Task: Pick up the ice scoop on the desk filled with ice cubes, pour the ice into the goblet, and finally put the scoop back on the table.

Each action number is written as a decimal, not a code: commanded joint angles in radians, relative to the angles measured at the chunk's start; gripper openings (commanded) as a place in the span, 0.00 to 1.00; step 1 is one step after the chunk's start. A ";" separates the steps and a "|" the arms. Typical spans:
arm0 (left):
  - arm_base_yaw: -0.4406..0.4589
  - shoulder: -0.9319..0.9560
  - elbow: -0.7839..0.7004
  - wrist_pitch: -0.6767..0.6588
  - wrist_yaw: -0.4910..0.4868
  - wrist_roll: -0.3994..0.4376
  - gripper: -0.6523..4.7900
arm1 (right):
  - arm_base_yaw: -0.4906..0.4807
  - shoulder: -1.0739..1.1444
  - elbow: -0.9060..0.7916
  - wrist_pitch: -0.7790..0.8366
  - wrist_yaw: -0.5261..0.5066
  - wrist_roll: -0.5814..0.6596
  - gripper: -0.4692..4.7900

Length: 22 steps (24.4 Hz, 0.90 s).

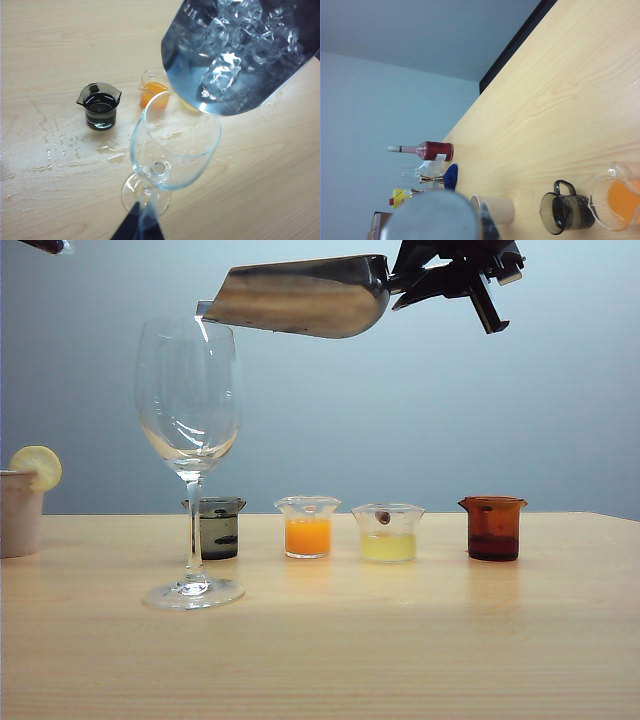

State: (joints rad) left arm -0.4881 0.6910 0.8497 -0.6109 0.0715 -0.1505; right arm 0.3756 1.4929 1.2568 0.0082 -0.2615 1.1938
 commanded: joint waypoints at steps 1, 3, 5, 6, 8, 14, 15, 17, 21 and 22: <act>-0.001 -0.002 0.006 -0.003 0.004 0.000 0.11 | -0.001 -0.010 0.044 -0.005 0.010 -0.032 0.08; -0.001 -0.002 0.006 -0.005 0.004 0.000 0.11 | -0.001 -0.009 0.085 -0.038 0.020 -0.077 0.08; -0.001 -0.002 0.006 -0.005 0.004 0.000 0.11 | -0.001 -0.009 0.093 -0.039 0.020 -0.077 0.08; -0.001 -0.002 0.006 -0.005 0.004 0.000 0.11 | -0.001 -0.009 0.094 -0.039 0.020 -0.077 0.08; -0.001 -0.002 0.006 -0.005 0.004 0.000 0.11 | -0.001 -0.009 0.094 -0.048 0.019 -0.077 0.08; -0.001 -0.002 0.006 -0.006 0.004 0.000 0.11 | 0.000 -0.009 0.094 -0.056 0.018 -0.092 0.08; -0.001 -0.002 0.006 -0.006 0.004 0.000 0.11 | 0.000 -0.009 0.094 -0.056 0.017 -0.092 0.08; -0.001 -0.002 0.006 -0.010 0.004 0.000 0.11 | 0.000 -0.009 0.094 -0.056 0.016 -0.092 0.08; -0.001 -0.002 0.006 -0.013 0.004 0.000 0.11 | 0.000 -0.009 0.094 -0.058 0.016 -0.095 0.08; -0.001 -0.002 0.006 -0.013 0.004 0.000 0.11 | 0.002 -0.009 0.094 -0.058 0.016 -0.095 0.08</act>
State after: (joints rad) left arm -0.4881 0.6910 0.8497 -0.6270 0.0715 -0.1505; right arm 0.3740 1.4929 1.3422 -0.0807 -0.2386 1.0935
